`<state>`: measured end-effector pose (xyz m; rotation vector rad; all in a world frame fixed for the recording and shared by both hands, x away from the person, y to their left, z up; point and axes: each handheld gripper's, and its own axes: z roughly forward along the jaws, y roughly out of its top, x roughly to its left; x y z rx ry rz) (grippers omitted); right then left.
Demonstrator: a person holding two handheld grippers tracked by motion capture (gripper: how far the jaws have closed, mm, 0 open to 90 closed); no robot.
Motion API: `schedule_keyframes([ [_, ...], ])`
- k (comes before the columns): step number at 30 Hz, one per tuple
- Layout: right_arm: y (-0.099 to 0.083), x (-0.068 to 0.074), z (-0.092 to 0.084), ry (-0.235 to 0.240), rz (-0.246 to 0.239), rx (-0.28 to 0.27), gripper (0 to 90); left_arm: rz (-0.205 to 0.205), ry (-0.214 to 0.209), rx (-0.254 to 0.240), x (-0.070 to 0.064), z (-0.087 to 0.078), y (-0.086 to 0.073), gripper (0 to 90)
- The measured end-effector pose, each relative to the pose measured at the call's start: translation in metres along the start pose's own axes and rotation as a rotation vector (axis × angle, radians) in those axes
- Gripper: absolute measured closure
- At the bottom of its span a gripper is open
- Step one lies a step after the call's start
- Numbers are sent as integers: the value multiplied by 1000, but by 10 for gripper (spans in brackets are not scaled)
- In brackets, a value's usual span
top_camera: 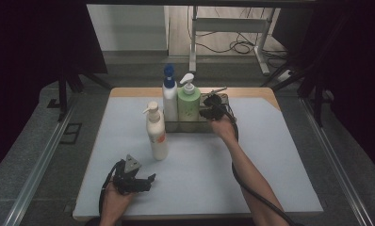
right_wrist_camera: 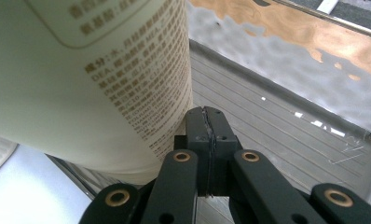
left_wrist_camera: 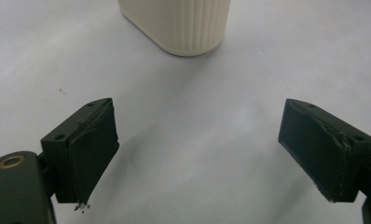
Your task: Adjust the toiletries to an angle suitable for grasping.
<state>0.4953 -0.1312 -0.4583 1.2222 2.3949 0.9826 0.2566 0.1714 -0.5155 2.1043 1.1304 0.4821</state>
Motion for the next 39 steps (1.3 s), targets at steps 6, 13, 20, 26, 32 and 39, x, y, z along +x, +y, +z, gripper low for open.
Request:
schedule_keyframes([
  [6, 1, 1, 0, -3, 4, 2, 898, 7, -4, 5, 0, 1, 1, 116],
  [13, 0, 1, 0, 3, 16, 2, 898, 8, -5, 6, 0, 2, 1, 116],
  [20, -2, -1, -1, 16, 9, -1, 896, 4, -3, 2, 0, 1, 1, 116],
  [26, -4, -4, -6, 22, 15, -15, 831, -2, 1, -6, 0, 0, 0, 116],
  [32, -4, -5, -19, 19, -12, -46, 776, 2, 1, -4, 0, 0, 1, 116],
  [39, -6, -3, -36, 26, -29, -70, 678, 1, -1, -3, -1, 0, 1, 116],
])
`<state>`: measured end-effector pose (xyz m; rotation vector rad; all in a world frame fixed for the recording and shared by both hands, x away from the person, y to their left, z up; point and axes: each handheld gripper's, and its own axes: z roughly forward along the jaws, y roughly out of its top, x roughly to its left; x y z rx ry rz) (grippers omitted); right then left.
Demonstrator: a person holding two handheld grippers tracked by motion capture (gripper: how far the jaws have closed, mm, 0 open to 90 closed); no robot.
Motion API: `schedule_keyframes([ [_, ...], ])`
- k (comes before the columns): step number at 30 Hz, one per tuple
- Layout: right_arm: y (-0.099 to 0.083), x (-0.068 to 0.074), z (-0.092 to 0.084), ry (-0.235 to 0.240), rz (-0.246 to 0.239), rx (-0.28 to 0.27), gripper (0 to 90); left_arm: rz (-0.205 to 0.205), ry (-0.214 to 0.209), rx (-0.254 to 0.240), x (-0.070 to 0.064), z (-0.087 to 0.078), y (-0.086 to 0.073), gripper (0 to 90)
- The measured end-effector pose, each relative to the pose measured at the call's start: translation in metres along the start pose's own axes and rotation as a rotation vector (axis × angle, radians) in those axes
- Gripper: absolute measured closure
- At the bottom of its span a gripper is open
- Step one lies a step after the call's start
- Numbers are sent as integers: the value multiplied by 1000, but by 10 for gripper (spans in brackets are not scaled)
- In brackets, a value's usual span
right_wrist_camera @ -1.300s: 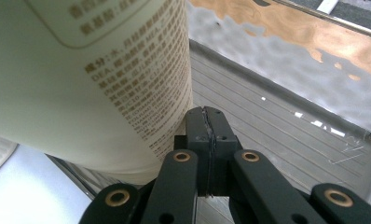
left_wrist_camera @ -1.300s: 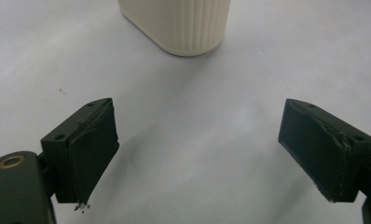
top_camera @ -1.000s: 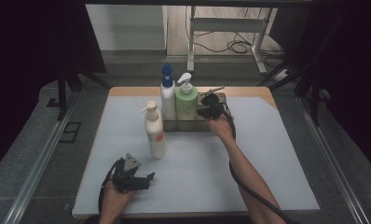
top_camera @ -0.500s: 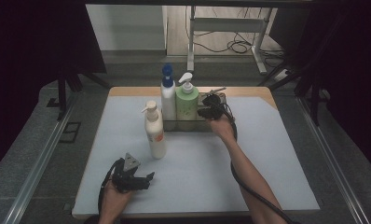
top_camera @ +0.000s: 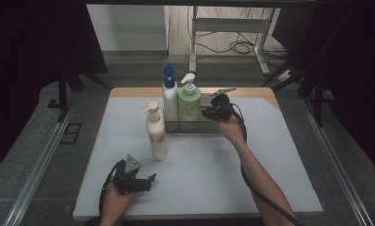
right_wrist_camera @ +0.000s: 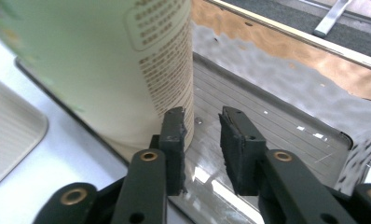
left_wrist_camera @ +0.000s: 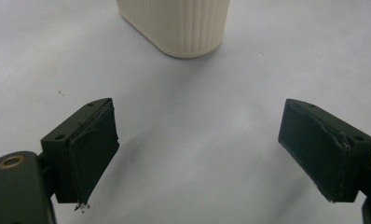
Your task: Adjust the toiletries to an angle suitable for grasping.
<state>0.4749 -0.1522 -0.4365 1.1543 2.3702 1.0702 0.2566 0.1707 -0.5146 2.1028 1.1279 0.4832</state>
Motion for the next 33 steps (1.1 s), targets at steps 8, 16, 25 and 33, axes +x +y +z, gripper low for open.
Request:
schedule_keyframes([
  [8, -3, 7, -17, 25, -40, -10, 518, -13, -9, -3, 0, 0, 1, 116],
  [16, -7, 21, -33, 66, -117, -10, 394, -21, -13, 2, 0, 0, 2, 116],
  [25, -18, 33, -56, 85, -162, -20, 267, -41, -23, -7, 3, -2, 2, 116],
  [33, -35, 35, -75, 105, -175, -29, 230, -60, -36, -15, 4, -5, 4, 119],
])
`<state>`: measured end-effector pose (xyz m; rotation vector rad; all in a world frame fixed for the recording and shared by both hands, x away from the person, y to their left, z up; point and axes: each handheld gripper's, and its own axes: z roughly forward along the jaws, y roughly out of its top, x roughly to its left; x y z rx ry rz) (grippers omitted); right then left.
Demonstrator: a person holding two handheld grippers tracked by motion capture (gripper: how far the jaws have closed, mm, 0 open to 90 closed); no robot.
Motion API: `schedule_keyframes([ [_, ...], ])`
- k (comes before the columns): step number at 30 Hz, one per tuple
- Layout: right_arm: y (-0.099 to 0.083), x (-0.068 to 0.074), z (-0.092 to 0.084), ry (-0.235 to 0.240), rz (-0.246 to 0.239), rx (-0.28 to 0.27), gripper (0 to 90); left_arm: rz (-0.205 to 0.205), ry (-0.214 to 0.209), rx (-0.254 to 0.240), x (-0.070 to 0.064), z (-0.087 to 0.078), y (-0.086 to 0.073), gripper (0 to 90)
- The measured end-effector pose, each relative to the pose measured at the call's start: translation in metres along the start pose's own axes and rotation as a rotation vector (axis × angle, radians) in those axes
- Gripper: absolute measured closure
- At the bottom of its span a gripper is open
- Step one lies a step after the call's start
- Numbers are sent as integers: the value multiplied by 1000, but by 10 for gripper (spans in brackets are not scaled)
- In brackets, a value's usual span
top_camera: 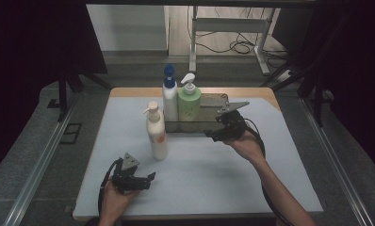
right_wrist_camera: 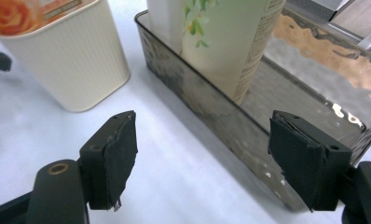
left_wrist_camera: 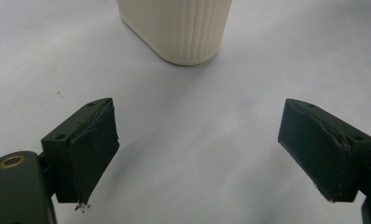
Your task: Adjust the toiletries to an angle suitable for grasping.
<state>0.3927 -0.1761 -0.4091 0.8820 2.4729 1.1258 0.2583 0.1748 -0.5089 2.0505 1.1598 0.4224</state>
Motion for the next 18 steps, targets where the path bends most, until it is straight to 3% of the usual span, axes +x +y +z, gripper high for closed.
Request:
schedule_keyframes([
  [11, -32, 11, -19, -3, -10, 7, 217, -38, 4, 0, 4, -4, 0, 138],
  [18, -59, 16, -34, -26, -3, 11, 208, -27, 3, 0, 4, -4, 2, 152],
])
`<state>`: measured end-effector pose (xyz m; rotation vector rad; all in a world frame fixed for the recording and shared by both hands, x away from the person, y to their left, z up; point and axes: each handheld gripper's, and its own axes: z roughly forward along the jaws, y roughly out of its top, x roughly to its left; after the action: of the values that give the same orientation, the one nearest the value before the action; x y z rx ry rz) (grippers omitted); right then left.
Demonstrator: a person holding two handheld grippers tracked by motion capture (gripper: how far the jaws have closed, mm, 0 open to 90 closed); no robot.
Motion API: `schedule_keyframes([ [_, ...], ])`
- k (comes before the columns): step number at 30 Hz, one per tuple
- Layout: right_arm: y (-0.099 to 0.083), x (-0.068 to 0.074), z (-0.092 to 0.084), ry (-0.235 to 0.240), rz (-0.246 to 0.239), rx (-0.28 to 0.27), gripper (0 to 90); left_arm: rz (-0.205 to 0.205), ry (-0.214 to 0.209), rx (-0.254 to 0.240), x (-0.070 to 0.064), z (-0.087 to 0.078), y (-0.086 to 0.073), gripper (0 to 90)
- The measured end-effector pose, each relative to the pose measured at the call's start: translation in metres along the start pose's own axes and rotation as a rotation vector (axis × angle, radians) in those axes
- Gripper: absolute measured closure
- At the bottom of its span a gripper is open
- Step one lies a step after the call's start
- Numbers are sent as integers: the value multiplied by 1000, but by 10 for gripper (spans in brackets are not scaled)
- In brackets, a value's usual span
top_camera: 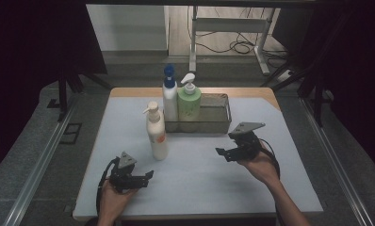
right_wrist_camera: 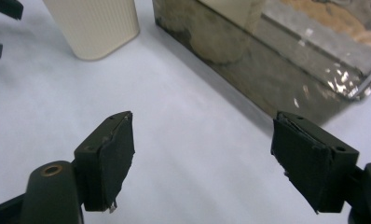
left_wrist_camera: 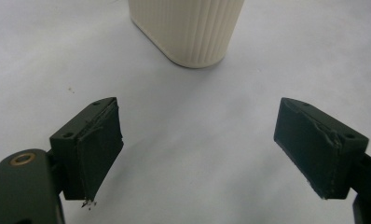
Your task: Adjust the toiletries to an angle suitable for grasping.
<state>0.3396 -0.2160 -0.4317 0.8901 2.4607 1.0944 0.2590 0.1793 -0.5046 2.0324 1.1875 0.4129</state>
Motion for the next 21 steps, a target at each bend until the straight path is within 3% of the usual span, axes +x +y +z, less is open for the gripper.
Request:
schedule_keyframes([
  [10, -47, 2, -7, -24, 58, 47, 142, 37, 10, 15, -5, 3, 4, 168],
  [14, -67, 3, -6, -46, 74, 63, 127, 28, 19, 8, -2, 2, 4, 205],
  [19, -87, 2, -1, -75, 92, 100, 35, 23, 11, 0, 0, 2, 6, 240],
  [21, -93, 2, 1, -66, 111, 102, 27, 20, 4, -8, 0, 1, 7, 258],
])
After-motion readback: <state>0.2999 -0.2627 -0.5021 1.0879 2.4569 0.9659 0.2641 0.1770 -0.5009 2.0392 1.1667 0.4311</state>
